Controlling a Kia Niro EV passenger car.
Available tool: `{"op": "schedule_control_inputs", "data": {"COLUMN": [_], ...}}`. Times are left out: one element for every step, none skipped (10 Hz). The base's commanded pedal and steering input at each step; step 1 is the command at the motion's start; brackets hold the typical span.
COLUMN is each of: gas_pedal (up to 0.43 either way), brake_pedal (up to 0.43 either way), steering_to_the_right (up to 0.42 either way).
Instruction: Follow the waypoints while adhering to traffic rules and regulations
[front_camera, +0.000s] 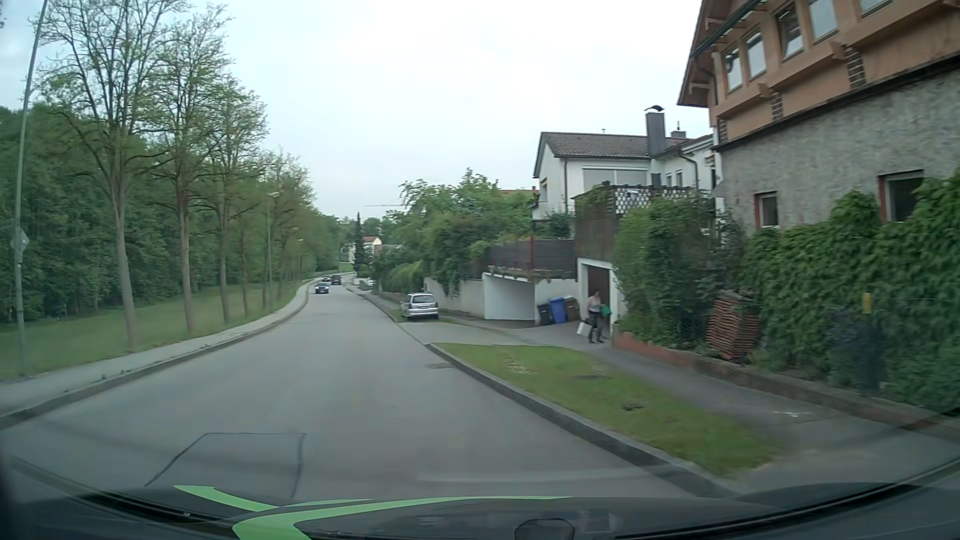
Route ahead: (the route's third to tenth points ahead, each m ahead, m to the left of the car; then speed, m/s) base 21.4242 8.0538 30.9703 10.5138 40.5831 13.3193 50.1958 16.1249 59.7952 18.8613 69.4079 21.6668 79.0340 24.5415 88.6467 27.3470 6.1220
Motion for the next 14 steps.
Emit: {"op": "schedule_control_inputs", "data": {"gas_pedal": [0.118, 0.118, 0.118, 0.118, 0.118, 0.118, 0.118, 0.118, 0.118, 0.130, 0.130, 0.138, 0.138, 0.138], "brake_pedal": [0.000, 0.000, 0.000, 0.000, 0.000, 0.000, 0.000, 0.000, 0.000, 0.000, 0.000, 0.000, 0.000, 0.000], "steering_to_the_right": [-0.262, -0.222, -0.188, -0.149, -0.114, -0.091, -0.065, -0.044, -0.030, -0.019, -0.009, -0.007, -0.007, -0.007]}}
